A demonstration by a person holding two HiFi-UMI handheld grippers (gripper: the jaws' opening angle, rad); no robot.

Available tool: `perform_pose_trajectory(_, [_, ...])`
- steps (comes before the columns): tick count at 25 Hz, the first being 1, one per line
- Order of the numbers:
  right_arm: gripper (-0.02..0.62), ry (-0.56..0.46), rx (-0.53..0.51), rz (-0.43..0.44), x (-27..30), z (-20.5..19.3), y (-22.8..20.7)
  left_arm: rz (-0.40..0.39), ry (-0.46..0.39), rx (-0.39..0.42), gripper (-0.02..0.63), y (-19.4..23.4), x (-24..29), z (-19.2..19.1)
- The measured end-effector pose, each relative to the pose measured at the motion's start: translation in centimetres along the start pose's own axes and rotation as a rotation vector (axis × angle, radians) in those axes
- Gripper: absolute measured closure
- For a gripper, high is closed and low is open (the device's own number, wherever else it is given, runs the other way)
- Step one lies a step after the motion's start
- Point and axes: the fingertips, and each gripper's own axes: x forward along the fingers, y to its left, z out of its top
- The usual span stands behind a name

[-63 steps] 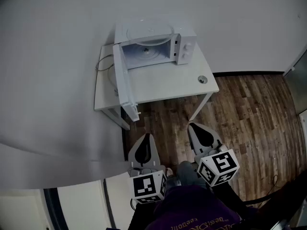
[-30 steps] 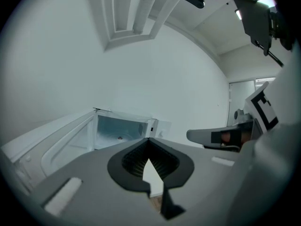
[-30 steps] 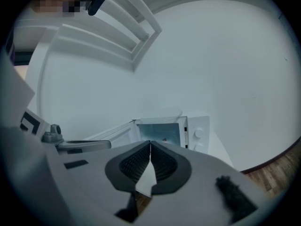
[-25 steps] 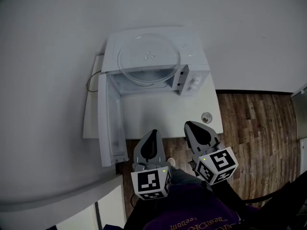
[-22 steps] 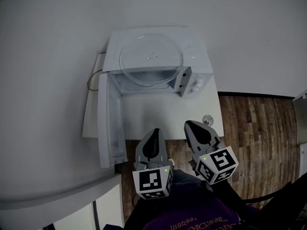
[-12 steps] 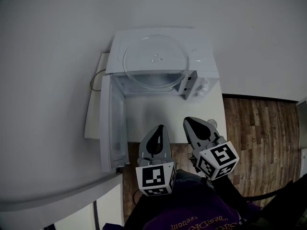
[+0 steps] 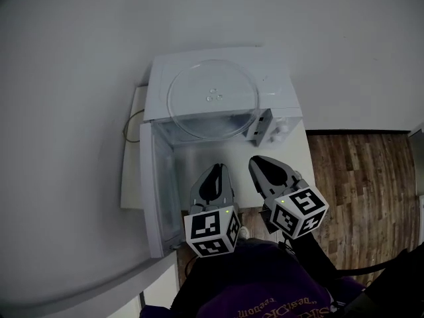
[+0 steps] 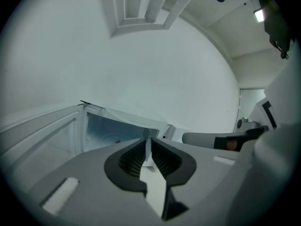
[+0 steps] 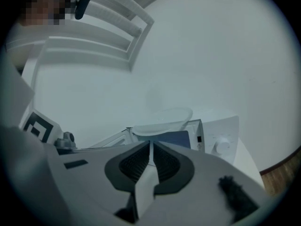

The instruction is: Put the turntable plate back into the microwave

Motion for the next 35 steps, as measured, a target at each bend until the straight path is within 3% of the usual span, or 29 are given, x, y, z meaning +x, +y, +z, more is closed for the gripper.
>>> perform_pose_trajectory(3, [0.572, -0.014, 0.059, 0.017, 0.9, 0.0, -0.5, -0.021, 0.006, -0.058, 0.526, 0.8, 1.0, 0.1])
perform_pose_trajectory(5, [0.517, -0.028, 0.091, 0.028, 1.6, 0.1, -0.7, -0.036, -0.004, -0.103, 0.503, 1.4, 1.5, 0.4])
perform_pose_trajectory(11, [0.461, -0.061, 0.195, 0.044, 3.4, 0.8, -1.5, -0.086, -0.018, -0.306, 0.438, 3.2, 3.2, 1.1])
perform_pose_trajectory(18, [0.430, -0.094, 0.357, 0.045, 5.2, 1.5, -3.0, -0.133, -0.070, -0.462, 0.407, 3.5, 5.0, 2.3])
perform_pose_trajectory(23, [0.426, -0.084, 0.392, 0.046, 6.2, 1.5, -3.5, -0.166, -0.072, -0.594, 0.400, 3.9, 6.5, 2.4])
perform_pose_trajectory(29, [0.426, -0.075, 0.429, 0.063, 7.9, 1.4, -4.0, -0.210, -0.096, -0.679, 0.401, 4.6, 8.3, 3.4])
perform_pose_trajectory(35, [0.426, -0.078, 0.418, 0.058, 8.2, 1.8, -3.9, -0.237, -0.112, -0.702, 0.402, 4.3, 8.8, 4.3])
